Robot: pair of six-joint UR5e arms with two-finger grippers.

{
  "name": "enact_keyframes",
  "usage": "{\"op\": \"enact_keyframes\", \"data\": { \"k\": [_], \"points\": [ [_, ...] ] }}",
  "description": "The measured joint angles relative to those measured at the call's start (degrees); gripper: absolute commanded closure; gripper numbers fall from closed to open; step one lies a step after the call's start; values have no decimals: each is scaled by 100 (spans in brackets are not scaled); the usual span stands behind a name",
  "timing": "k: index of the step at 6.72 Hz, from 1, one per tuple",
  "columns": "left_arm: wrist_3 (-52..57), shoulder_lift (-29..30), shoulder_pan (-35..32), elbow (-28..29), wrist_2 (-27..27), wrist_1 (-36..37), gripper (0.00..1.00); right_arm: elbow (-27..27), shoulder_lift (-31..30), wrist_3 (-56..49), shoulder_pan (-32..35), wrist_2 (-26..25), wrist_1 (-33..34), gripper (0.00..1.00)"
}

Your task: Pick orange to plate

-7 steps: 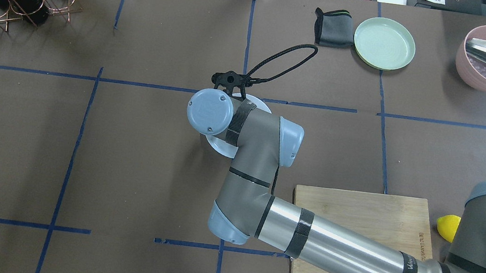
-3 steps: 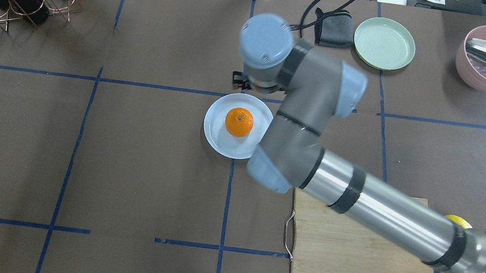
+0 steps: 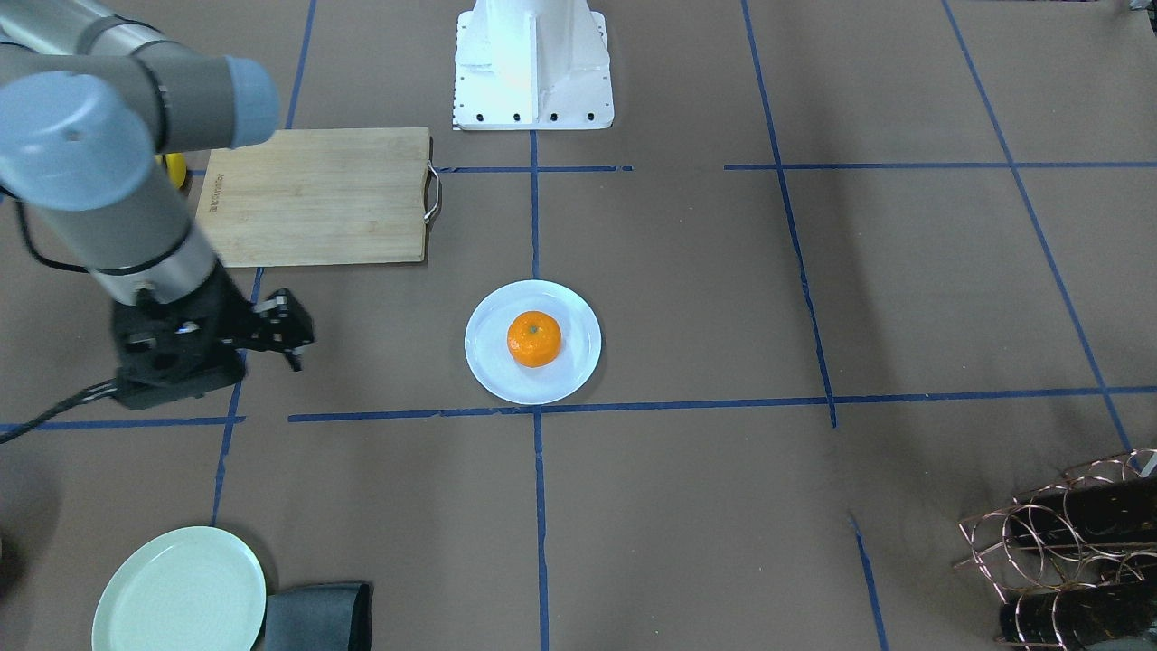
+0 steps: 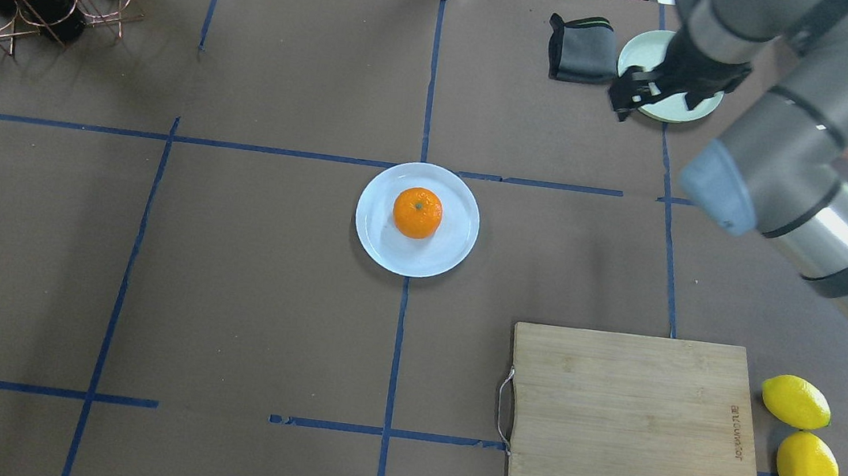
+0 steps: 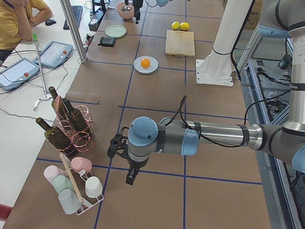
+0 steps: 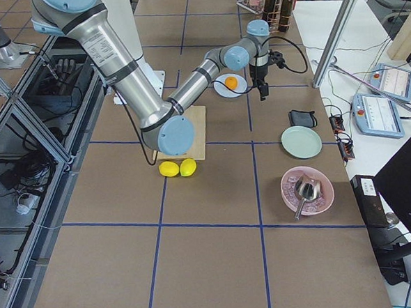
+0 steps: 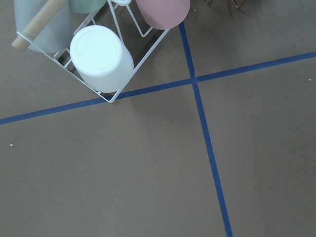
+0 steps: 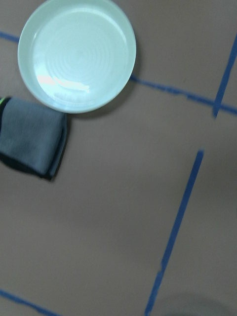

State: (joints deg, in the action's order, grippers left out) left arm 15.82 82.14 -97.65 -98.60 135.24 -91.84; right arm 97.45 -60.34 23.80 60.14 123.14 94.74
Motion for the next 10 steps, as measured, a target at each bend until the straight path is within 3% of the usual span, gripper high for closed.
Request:
{"op": "enact_keyframes", "data": {
  "k": [2, 3, 5, 7, 10],
  "points": [
    [0, 3, 0, -1, 3, 0, 0, 405, -1378, -971, 1015, 512, -46, 0],
    [0, 4, 0, -2, 3, 0, 0, 650, -2103, -1069, 1393, 535, -61, 0],
    [0, 4, 0, -2, 3, 0, 0, 728, -2992, -1223, 2167, 520, -153, 0],
    [0, 4, 2, -2, 3, 0, 0, 534, -3634, -1874, 2770, 608, -621, 0],
    [0, -8, 1, -13, 9, 19, 0, 470, -3847, -2020, 2920, 739, -762, 0]
  ]
}}
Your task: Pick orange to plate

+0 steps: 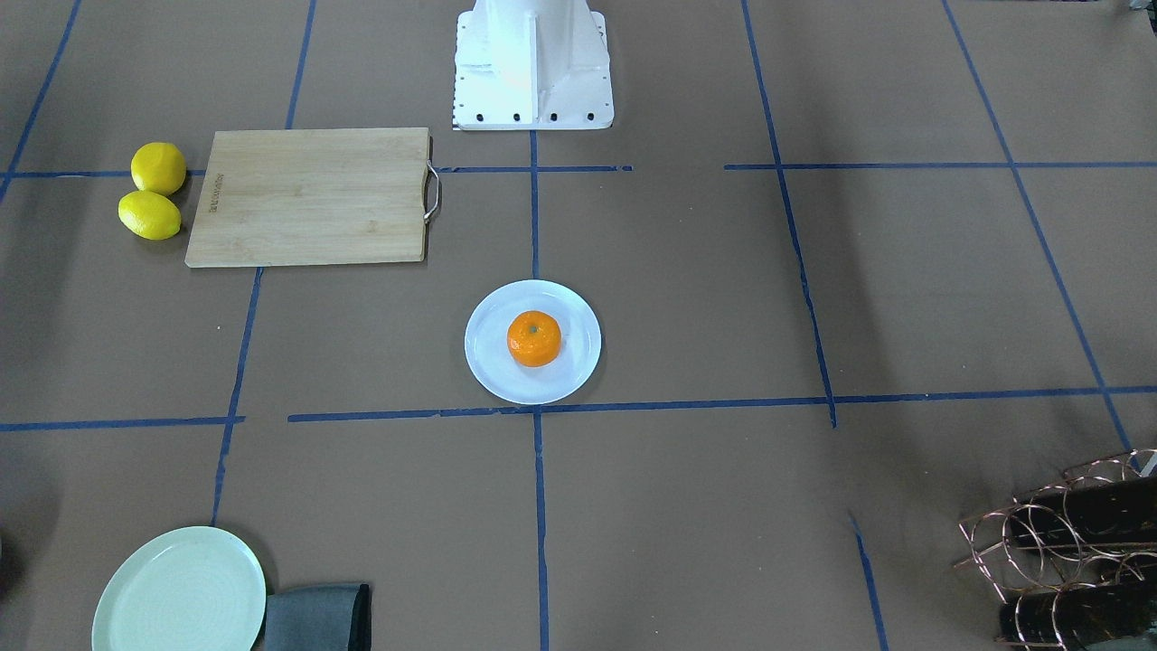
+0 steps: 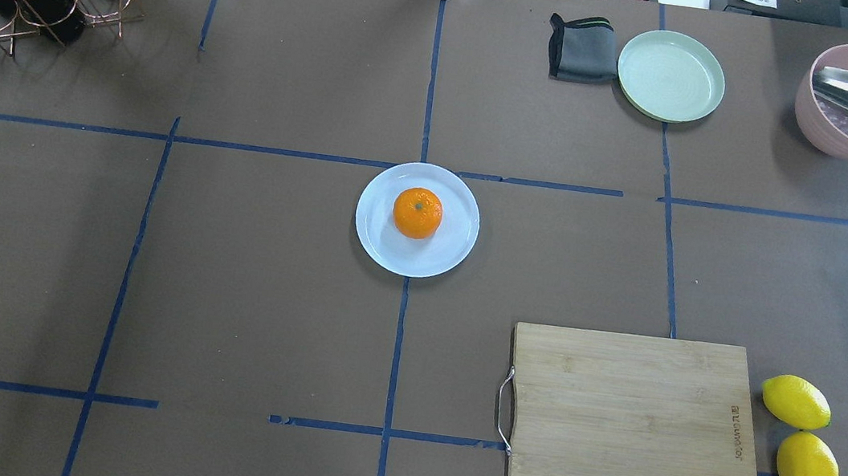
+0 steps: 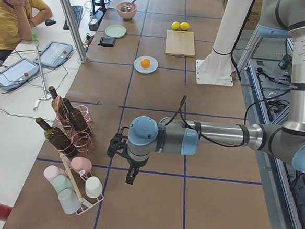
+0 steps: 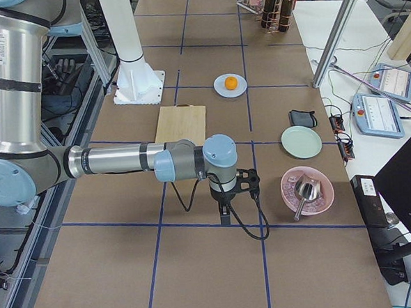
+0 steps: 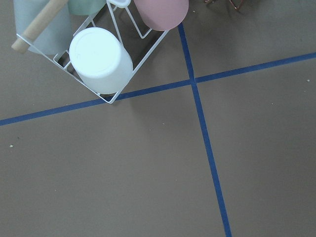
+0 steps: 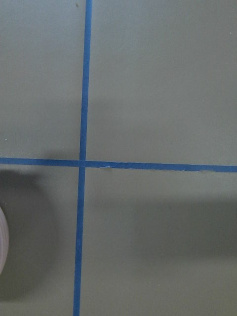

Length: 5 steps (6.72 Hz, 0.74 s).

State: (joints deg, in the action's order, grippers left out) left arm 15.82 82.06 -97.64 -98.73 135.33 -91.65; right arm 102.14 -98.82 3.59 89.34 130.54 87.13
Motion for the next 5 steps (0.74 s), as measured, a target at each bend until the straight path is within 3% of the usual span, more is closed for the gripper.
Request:
{"op": "enact_keyframes", "data": {
  "k": [5],
  "points": [
    [1, -22, 0, -4, -6, -13, 0, -65, -195, -77, 5, 333, -23, 0]
  ]
}}
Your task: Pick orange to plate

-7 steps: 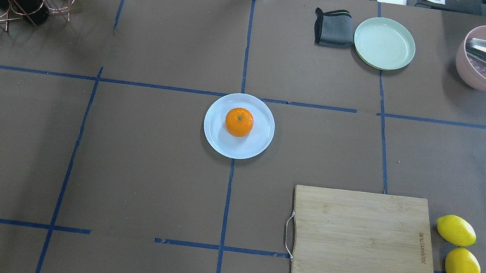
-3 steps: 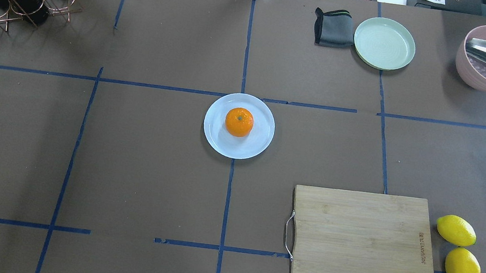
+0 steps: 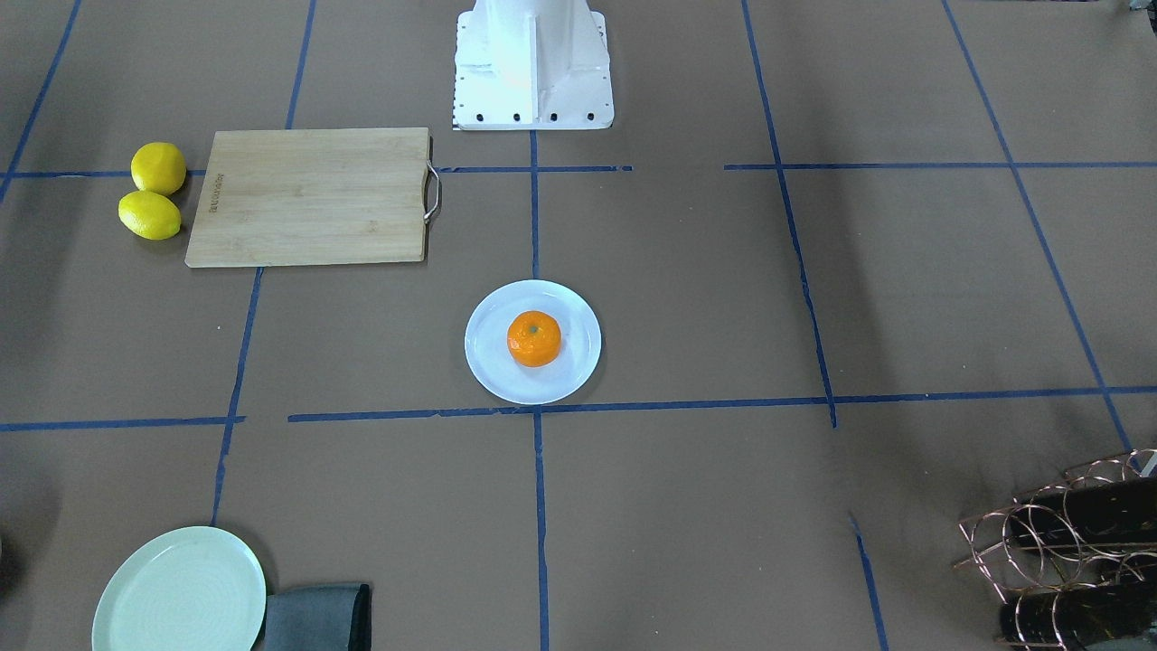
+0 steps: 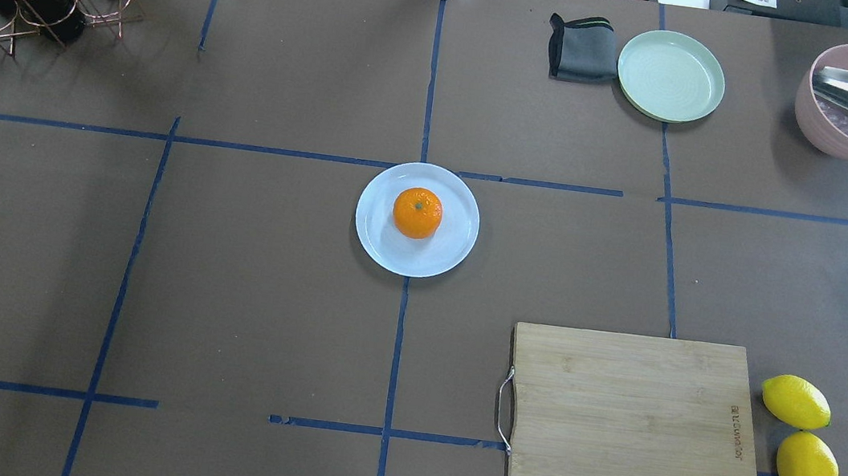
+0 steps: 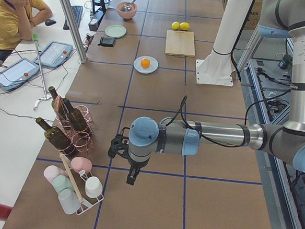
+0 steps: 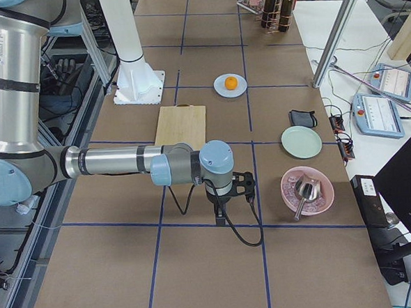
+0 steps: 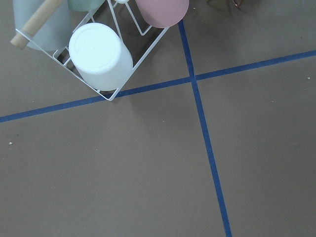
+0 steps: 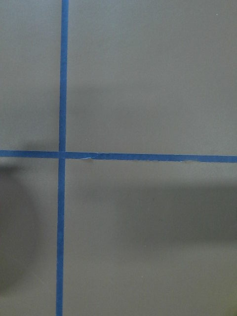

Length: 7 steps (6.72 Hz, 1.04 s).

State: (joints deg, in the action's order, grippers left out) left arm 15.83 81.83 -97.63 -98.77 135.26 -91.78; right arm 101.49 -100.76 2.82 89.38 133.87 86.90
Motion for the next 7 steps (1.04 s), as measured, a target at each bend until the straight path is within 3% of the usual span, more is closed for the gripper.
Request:
{"op": "enact_keyframes", "data": {
  "k": [7],
  "points": [
    [-1, -1, -1, 21, 0, 8, 0, -78, -57, -7, 0, 34, -6, 0]
  ]
}}
